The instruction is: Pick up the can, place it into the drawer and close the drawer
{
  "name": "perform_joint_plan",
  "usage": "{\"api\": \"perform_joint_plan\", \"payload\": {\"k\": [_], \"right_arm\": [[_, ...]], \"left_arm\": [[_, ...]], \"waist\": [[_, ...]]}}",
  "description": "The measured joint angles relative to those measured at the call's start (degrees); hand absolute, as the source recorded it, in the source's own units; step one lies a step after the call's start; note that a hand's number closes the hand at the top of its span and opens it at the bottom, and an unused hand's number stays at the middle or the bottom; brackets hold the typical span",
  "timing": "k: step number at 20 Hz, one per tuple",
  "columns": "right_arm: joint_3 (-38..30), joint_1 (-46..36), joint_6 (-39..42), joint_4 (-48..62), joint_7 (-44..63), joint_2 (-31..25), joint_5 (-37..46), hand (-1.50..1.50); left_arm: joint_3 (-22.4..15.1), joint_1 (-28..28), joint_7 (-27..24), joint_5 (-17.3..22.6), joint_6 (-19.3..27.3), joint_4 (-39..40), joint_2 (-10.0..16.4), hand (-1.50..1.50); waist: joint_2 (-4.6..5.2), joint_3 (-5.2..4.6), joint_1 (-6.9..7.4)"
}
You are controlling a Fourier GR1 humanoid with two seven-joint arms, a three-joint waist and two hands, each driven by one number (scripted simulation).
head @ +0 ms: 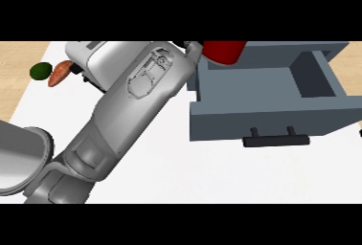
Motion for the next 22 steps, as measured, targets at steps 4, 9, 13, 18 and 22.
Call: {"api": "perform_joint_plan", "payload": {"k": [4, 9, 13, 18, 22], "right_arm": [[-0.14, -0.28, 0.08, -0.35, 0.56, -0.05, -0.51, -1.50], [-0.39, -1.11, 0.50, 0.65, 0.78, -0.73, -0.50, -1.50], [0.35, -1.09, 0.24, 0.30, 0.64, -0.11, 0.30, -1.50], [1.07, -2.74, -0.29, 1.14, 0.61, 0.00, 1.44, -1.50], [0.85, -4.44, -0.43, 2.01, 1.15, -0.64, 1.36, -1.50]], "left_arm": [[-1.78, -3.83, -1.45, 3.09, 1.51, 5.43, -0.01, 1.50], [-4.24, -8.14, -3.26, 6.68, 2.18, 11.88, -0.01, 1.50], [-6.52, -8.90, -5.26, 9.77, 2.39, 15.01, -0.01, 1.50], [-8.65, -10.78, -7.45, 12.44, 2.77, 19.80, -0.01, 1.50], [-10.93, -10.41, -9.78, 14.24, 4.11, 21.76, 0.00, 1.50]], "waist": [[0.04, 0.01, -0.30], [0.22, 0.04, -0.93], [0.31, 0.04, -1.34], [0.62, 0.06, -1.99], [0.77, 0.09, -2.68]]}}
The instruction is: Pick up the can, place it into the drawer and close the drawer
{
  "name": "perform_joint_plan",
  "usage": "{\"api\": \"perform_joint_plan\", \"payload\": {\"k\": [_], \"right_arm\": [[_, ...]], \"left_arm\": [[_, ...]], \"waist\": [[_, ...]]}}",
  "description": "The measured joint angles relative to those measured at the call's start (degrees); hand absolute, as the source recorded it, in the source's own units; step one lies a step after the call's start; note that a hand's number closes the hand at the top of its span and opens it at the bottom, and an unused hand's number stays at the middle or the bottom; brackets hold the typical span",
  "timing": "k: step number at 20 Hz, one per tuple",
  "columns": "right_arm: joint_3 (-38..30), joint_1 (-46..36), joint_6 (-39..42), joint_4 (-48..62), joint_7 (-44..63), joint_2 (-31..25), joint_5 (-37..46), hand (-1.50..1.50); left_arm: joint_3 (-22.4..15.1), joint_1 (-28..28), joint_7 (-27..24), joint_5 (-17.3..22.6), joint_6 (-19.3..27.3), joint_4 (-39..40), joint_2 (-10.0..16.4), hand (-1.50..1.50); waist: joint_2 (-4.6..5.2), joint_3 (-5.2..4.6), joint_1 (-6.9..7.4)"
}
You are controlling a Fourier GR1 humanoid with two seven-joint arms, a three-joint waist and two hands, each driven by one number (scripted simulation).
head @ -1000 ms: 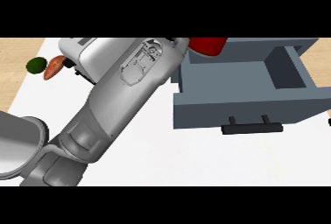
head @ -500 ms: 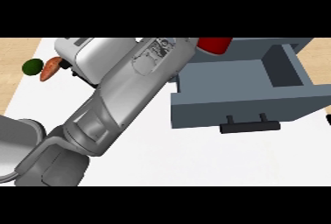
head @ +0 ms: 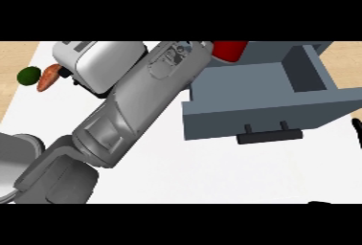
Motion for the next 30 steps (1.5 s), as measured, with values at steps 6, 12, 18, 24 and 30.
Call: {"api": "perform_joint_plan", "payload": {"k": [6, 12, 18, 24, 30], "right_arm": [[0.82, -2.22, -0.87, 0.99, 0.39, 0.14, 1.10, -1.50], [0.91, -2.86, -0.29, 2.04, -0.35, -0.25, 0.92, -1.50], [0.74, -3.54, -0.11, 1.68, 0.11, -0.78, 0.52, -1.50], [1.64, -3.21, -0.05, 1.06, -0.34, -0.38, 1.24, -1.50], [0.94, -3.36, 0.14, -0.14, 0.02, -1.46, 1.39, -1.50]], "left_arm": [[-4.34, 1.42, -2.58, 1.81, 1.88, 1.90, -0.01, 1.50], [-7.86, 2.37, -4.74, 3.00, 3.15, 3.56, -0.01, 1.50], [-10.52, 2.74, -4.64, 4.38, 5.75, 4.35, -0.01, -1.50], [-11.35, 3.35, -6.12, 6.08, 8.24, 5.18, 0.00, -1.50], [-11.80, 3.84, -6.95, 8.30, 10.05, 4.88, 0.00, -1.50]], "waist": [[0.24, 0.01, -0.72], [0.52, 0.03, -1.70], [0.59, 0.03, -2.26], [0.72, 0.01, -2.51], [0.63, -0.02, -2.53]]}}
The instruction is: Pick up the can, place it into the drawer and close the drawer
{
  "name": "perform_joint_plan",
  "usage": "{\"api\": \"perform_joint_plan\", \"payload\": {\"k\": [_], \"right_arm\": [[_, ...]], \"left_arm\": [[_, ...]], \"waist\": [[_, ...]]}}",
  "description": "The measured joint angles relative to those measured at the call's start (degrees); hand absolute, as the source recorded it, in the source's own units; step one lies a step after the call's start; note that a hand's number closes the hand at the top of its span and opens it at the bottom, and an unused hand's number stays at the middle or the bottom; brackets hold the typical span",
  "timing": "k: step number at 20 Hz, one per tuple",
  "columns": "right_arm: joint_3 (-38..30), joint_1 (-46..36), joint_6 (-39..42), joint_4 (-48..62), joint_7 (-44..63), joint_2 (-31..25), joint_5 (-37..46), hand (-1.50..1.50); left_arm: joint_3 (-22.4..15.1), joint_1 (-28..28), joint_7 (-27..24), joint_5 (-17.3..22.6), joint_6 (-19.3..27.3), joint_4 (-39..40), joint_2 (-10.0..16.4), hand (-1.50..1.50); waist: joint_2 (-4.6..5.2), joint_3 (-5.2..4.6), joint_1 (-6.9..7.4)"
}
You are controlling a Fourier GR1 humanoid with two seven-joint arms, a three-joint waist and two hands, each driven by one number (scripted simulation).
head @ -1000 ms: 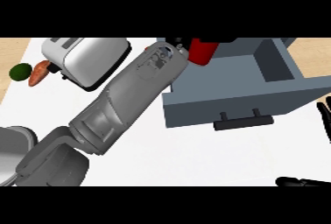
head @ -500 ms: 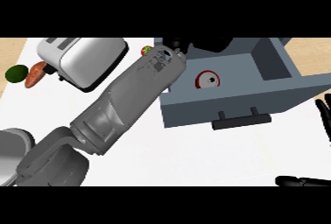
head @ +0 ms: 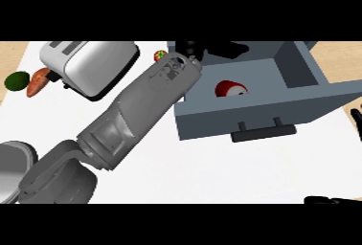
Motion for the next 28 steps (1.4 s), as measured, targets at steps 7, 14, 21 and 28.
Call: {"api": "perform_joint_plan", "payload": {"k": [7, 14, 21, 28], "right_arm": [[1.28, -0.69, 0.12, -3.12, -3.06, -3.28, 8.41, -1.50], [4.03, -2.36, 0.21, -4.66, -5.19, -6.15, 17.06, -1.50], [8.92, -5.65, -1.55, -0.26, -8.14, -9.50, 31.60, -1.50], [16.34, -9.14, -4.93, 6.50, -7.37, -10.84, 48.03, -1.50]], "left_arm": [[0.84, 0.17, -1.23, 3.13, 0.68, -0.82, 0.01, -1.50], [1.50, 1.04, -3.77, 6.59, 1.05, -2.90, 0.00, -1.50], [1.01, -0.72, -4.15, 8.26, 3.53, -3.92, -0.01, -1.50], [0.66, -1.63, -2.25, 8.28, 4.23, -4.96, 0.00, -1.50]], "waist": [[-0.04, -0.04, 0.43], [-0.30, -0.08, 1.77], [-0.59, -0.07, 3.61], [-1.19, -0.12, 6.05]]}}
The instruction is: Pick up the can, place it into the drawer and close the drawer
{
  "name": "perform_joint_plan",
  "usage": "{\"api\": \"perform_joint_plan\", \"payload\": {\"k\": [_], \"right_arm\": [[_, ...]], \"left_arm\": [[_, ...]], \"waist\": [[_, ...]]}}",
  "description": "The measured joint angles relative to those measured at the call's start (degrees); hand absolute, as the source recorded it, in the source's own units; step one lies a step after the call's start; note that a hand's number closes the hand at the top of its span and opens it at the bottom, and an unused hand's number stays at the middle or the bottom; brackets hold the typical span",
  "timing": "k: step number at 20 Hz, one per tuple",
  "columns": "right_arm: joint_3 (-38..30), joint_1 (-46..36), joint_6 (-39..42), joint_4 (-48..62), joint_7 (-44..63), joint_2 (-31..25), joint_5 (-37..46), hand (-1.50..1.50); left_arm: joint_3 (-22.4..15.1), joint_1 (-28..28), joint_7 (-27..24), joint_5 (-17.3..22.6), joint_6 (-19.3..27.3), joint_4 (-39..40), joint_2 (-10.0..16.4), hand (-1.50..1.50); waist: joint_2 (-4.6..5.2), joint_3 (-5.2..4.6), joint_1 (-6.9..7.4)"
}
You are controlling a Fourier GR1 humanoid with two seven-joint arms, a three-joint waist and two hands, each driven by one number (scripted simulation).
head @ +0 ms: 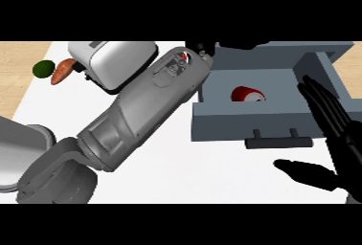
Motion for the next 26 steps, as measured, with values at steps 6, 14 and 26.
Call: {"api": "perform_joint_plan", "payload": {"k": [6, 14, 26], "right_arm": [[3.66, -1.68, -5.35, 10.33, -0.57, 0.47, 11.08, -1.50], [1.97, -7.73, -18.06, 27.83, -3.88, 4.29, 16.68, -1.50], [-3.16, -21.37, -29.47, 49.89, -7.73, 4.00, 21.79, -1.50]], "left_arm": [[0.67, 1.39, 1.64, -1.33, -0.19, -2.74, 1.31, -1.50], [-0.28, 4.28, 8.25, -4.40, -0.29, -11.00, 7.51, -1.50], [-1.13, 9.76, 16.97, -6.99, -2.08, -24.35, 17.85, -1.50]], "waist": [[-0.46, 0.00, 1.65], [-1.10, -0.37, 2.88], [-1.72, -1.35, 4.40]]}}
